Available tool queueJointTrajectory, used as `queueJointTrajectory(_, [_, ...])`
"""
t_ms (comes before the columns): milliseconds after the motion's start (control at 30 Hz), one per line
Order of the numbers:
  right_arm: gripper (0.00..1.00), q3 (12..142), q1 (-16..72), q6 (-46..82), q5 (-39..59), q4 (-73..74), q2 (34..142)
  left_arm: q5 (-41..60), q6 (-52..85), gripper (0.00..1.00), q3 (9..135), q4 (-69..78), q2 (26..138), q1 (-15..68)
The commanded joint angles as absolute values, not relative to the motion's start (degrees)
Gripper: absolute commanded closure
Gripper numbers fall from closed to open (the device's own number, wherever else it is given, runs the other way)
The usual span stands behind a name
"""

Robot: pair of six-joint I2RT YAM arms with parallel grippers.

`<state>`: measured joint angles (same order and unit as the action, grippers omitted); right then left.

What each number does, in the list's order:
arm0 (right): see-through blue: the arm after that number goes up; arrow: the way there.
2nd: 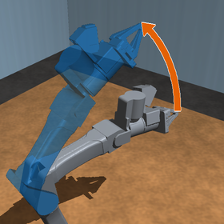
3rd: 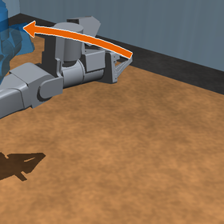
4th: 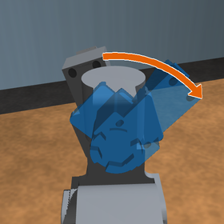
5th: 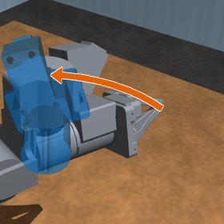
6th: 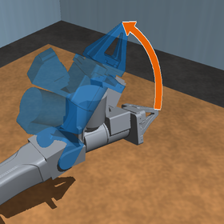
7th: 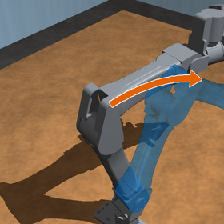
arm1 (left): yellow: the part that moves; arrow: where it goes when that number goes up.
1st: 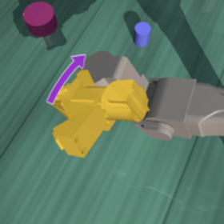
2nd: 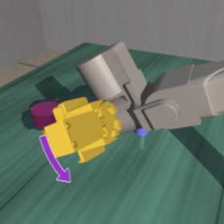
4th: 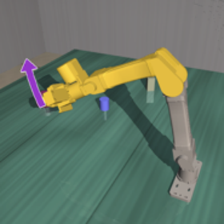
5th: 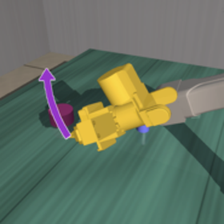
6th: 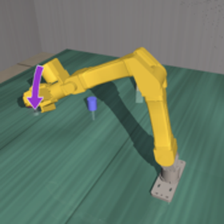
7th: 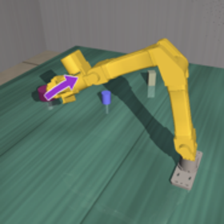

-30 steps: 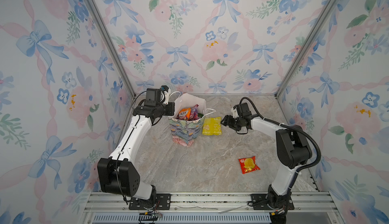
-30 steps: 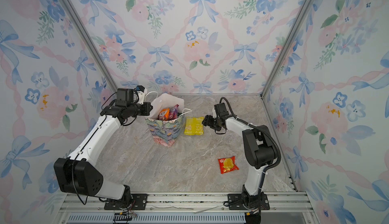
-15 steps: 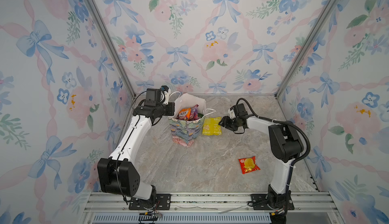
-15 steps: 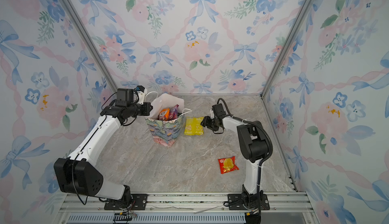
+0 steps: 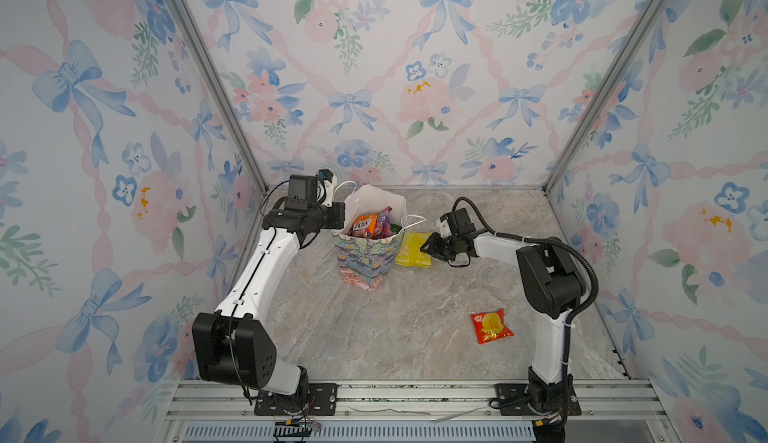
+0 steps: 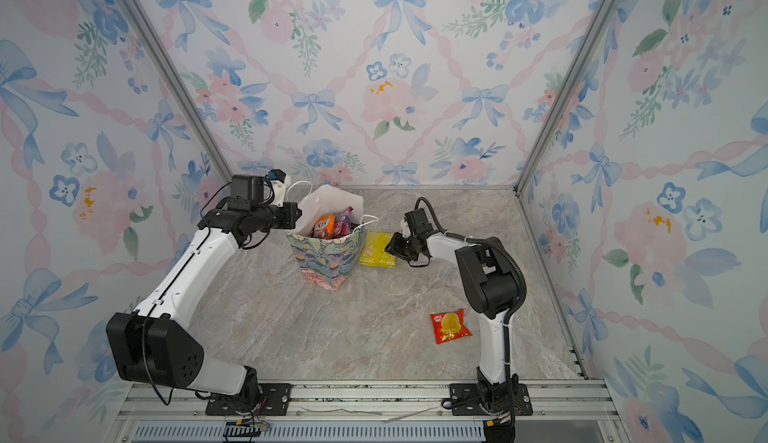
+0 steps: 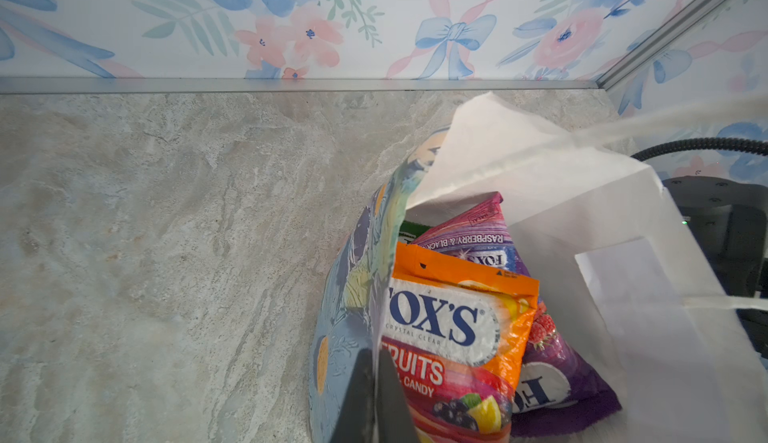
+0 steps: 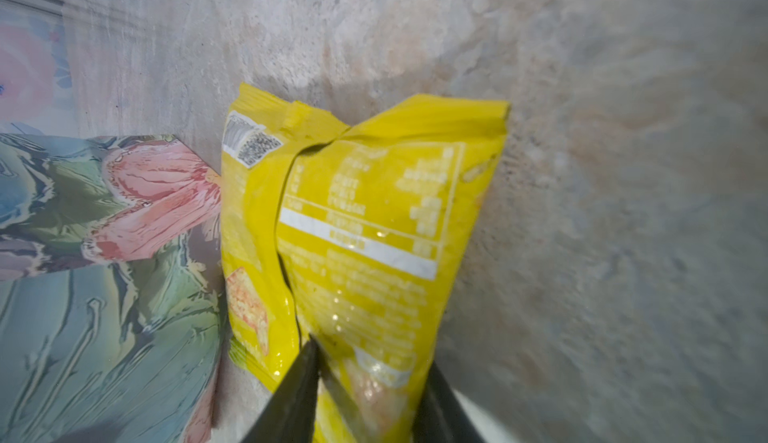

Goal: Place the snacks into the paper bag
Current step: 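Grasp the yellow packet's top edge with the right gripper and lift toward the bag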

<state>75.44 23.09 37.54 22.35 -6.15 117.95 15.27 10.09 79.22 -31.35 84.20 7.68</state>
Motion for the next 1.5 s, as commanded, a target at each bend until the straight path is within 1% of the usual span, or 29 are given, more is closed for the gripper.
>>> queueJointTrajectory(0, [0.77, 76.04, 23.39, 38.63, 22.76, -4.84, 116.98, 14.68, 8.89, 1.0, 78.13, -33.13, 84.27, 7.29])
queueJointTrajectory(67, [0.84, 75.22, 23.37, 38.85, 22.76, -4.5, 115.69, 14.55, 8.88, 1.0, 78.13, -33.16, 84.19, 7.28])
queueJointTrajectory(200, [0.89, 73.13, 23.04, 39.28, 22.78, -4.09, 112.23, 14.34, 8.88, 1.0, 78.05, -33.13, 83.95, 7.29])
queueJointTrajectory(333, [1.0, 70.6, 22.7, 39.2, 21.87, -4.26, 107.6, 14.8, 8.88, 1.0, 78.13, -33.13, 84.2, 7.29])
queueJointTrajectory(600, [1.0, 67.12, 21.46, 39.08, 20.56, -6.2, 98.29, 14.68, 8.96, 1.0, 78.13, -33.13, 84.15, 7.29])
queueJointTrajectory(867, [1.0, 67.63, 19.91, 37.83, 17.06, -10.11, 88.4, 15.03, 9.05, 1.0, 78.13, -33.13, 84.19, 7.29])
queueJointTrajectory(1033, [1.0, 70.59, 19.29, 37.12, 15.76, -12.25, 84.01, 15.2, 9.05, 1.0, 78.22, -33.13, 84.32, 7.29])
queueJointTrajectory(1233, [1.0, 76.55, 19.25, 36.29, 14.17, -13.27, 82.35, 15.12, 9.07, 1.0, 78.14, -33.13, 83.9, 7.37])
queueJointTrajectory(1467, [1.0, 86.48, 21.58, 36.14, 13.92, -13.66, 85.52, 15.13, 9.06, 1.0, 78.14, -33.13, 83.96, 7.38])
